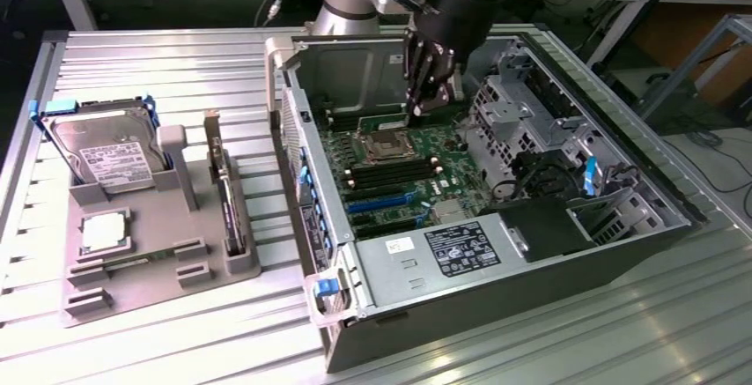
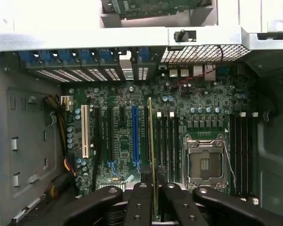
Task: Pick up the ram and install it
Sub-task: 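Pick up the ram and move it above insertion slot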
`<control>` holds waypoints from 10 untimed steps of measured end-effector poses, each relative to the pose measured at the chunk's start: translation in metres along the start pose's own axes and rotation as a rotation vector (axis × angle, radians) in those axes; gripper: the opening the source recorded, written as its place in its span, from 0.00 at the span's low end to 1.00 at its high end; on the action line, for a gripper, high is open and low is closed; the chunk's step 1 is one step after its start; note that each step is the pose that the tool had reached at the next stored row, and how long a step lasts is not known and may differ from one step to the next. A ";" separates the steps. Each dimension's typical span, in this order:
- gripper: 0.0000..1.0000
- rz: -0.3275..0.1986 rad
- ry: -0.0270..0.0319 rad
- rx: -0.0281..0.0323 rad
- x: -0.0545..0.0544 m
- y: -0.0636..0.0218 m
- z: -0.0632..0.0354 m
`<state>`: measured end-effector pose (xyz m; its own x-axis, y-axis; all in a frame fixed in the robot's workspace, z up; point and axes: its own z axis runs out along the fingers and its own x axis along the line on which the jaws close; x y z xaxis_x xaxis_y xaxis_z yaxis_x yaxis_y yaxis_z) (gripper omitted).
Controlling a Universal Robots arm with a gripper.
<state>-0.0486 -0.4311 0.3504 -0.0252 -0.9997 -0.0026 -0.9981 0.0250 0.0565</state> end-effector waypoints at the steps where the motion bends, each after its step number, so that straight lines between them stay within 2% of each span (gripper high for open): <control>1: 0.14 0.002 -0.0003 0.0001 0.000 -0.0003 0.0035; 5: 0.14 0.015 -0.0012 0.0002 -0.004 -0.0013 0.0181; 7: 0.14 0.039 -0.0023 0.0001 -0.004 -0.0023 0.0218; 8: 0.14 0.064 -0.0037 -0.0001 -0.004 -0.0049 0.0264; 10: 0.14 0.069 -0.0037 -0.0001 -0.006 -0.0182 0.0317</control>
<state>-0.0320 -0.4250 0.3177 -0.0946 -0.9955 -0.0024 -0.9939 0.0943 0.0567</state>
